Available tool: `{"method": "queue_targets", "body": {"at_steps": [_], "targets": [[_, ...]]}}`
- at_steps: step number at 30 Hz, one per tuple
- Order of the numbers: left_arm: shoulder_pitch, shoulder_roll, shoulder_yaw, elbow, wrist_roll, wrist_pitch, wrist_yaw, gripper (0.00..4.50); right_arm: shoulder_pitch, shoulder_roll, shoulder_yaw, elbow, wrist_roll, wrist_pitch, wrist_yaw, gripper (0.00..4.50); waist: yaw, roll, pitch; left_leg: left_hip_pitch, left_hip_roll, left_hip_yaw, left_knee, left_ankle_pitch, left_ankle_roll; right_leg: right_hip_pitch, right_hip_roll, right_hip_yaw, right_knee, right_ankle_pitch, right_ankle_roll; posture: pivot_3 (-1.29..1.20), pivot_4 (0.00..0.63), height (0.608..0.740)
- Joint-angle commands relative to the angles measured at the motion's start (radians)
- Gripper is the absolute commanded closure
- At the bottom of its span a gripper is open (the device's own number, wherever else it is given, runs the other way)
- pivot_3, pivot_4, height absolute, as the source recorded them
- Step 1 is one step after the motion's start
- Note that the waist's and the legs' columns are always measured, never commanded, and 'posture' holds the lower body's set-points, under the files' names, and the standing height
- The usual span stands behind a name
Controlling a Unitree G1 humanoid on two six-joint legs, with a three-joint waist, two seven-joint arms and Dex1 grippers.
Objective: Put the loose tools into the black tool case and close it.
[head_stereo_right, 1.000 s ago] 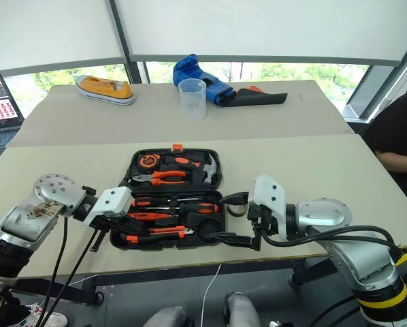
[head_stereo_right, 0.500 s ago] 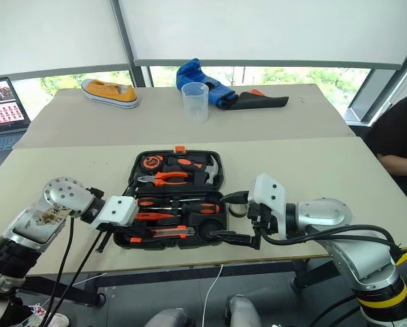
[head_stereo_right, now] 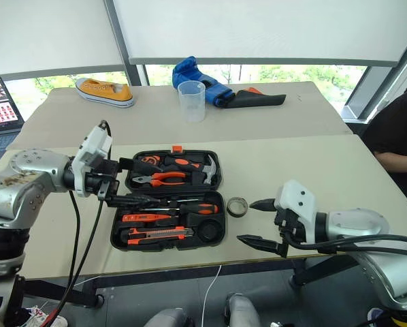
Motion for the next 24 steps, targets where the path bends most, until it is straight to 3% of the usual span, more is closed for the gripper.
{"method": "queue_targets", "body": {"at_steps": [1,11,14,19,24], "targets": [[0.006,-0.005,-0.019,-0.026,0.007,-0.067,-0.019,0.02,-0.044,0.002,0.046,0.042,-0.085,-0.066,-0.013,0.0,0.0,0.0,0.0,0.0,0.0,0.0,0.0,0.0,-0.001,0.0,0.0,0.0,0.0,0.0,0.0,0.0,0.15,0.724],[0.006,-0.017,-0.074,0.027,0.069,-0.182,-0.042,0.02,-0.24,0.1,0.295,0.327,-0.349,-0.267,-0.007,0.0,0.005,-0.001,0.0,0.0,0.0,0.001,0.0,0.001,-0.002,0.001,0.0,0.002,0.0,0.0,0.0,0.0,0.15,0.724],[0.013,-0.015,-0.083,0.014,0.079,-0.191,-0.032,0.0,-0.276,0.141,0.327,0.383,-0.394,-0.31,-0.012,0.69,0.006,-0.001,0.0,0.0,0.0,0.0,0.0,0.001,-0.002,0.0,0.0,0.001,0.0,0.0,0.0,0.0,0.15,0.724],[0.021,-0.016,-0.084,-0.007,0.079,-0.181,-0.013,0.0,-0.308,0.185,0.35,0.433,-0.443,-0.342,-0.008,2.26,0.005,0.0,0.0,-0.001,0.0,0.0,0.0,0.001,-0.002,-0.001,0.0,0.0,0.0,0.0,0.0,0.0,0.15,0.724],[0.019,-0.016,-0.086,-0.019,0.08,-0.172,0.008,0.0,-0.325,0.21,0.376,0.475,-0.484,-0.367,0.014,2.26,0.006,0.0,0.0,-0.001,0.0,0.0,0.0,0.001,-0.002,-0.001,0.0,0.001,0.0,0.0,0.0,0.0,0.15,0.724]]}}
